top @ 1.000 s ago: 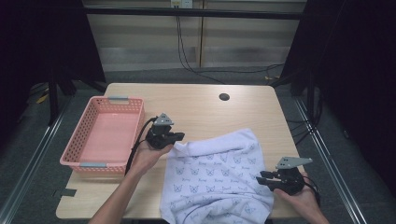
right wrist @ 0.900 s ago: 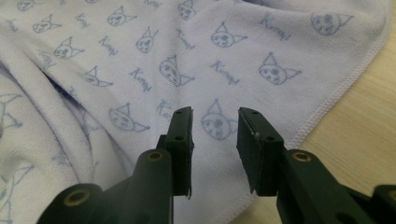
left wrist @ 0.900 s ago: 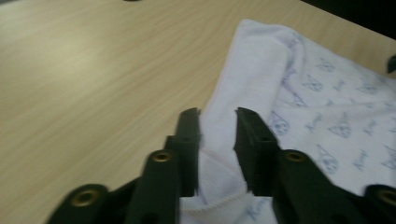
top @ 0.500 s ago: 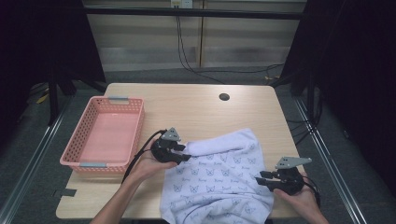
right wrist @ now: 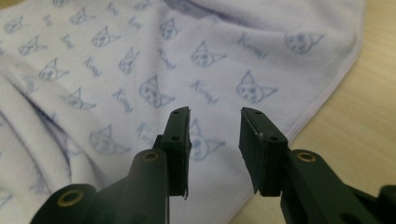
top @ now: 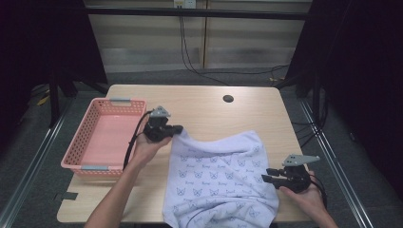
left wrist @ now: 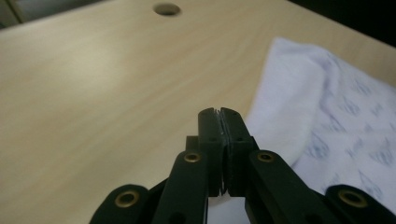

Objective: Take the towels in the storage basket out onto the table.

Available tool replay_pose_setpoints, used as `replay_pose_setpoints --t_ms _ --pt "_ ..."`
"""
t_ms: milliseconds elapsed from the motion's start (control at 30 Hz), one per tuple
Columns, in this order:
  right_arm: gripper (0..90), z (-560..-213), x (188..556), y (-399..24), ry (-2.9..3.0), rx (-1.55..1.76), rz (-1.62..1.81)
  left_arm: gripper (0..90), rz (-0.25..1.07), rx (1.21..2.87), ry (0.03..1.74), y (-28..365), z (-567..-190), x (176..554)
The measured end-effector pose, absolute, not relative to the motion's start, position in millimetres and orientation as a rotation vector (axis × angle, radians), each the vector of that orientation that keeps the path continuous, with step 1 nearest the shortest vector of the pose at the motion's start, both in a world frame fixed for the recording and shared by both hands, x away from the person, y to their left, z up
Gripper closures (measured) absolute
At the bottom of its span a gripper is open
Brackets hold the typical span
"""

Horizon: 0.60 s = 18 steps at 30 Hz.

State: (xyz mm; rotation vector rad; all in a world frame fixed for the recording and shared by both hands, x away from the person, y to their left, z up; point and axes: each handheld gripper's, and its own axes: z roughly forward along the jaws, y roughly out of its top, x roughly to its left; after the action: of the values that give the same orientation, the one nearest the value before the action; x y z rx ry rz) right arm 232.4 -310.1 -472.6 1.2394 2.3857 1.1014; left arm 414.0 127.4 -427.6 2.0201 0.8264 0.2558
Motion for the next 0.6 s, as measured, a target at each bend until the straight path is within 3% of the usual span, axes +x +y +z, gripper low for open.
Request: replay_pose_setpoints --t_ms 67,133,233,367,600 --pt "64.6 -469.1 238.8 -310.5 2.365 1.244 1.123 84.2 0.264 1.99 0.91 133.7 -427.1 428.7" --pt "64.7 -467.5 246.4 -310.3 2.35 1.243 1.129 65.1 0.272 1.956 0.997 139.0 -428.4 437.3" --pt "64.1 -469.5 259.8 -308.5 2.345 1.258 1.12 60.3 0.244 1.928 0.986 139.2 -426.6 433.0" --pt "60.4 -475.3 281.4 -309.3 2.328 1.29 1.057 63.6 0.163 1.992 0.86 127.9 -425.9 402.7" --pt "57.5 -498.2 305.0 -304.2 2.352 1.282 0.92 64.1 -0.037 2.116 0.697 124.7 -456.8 307.6"
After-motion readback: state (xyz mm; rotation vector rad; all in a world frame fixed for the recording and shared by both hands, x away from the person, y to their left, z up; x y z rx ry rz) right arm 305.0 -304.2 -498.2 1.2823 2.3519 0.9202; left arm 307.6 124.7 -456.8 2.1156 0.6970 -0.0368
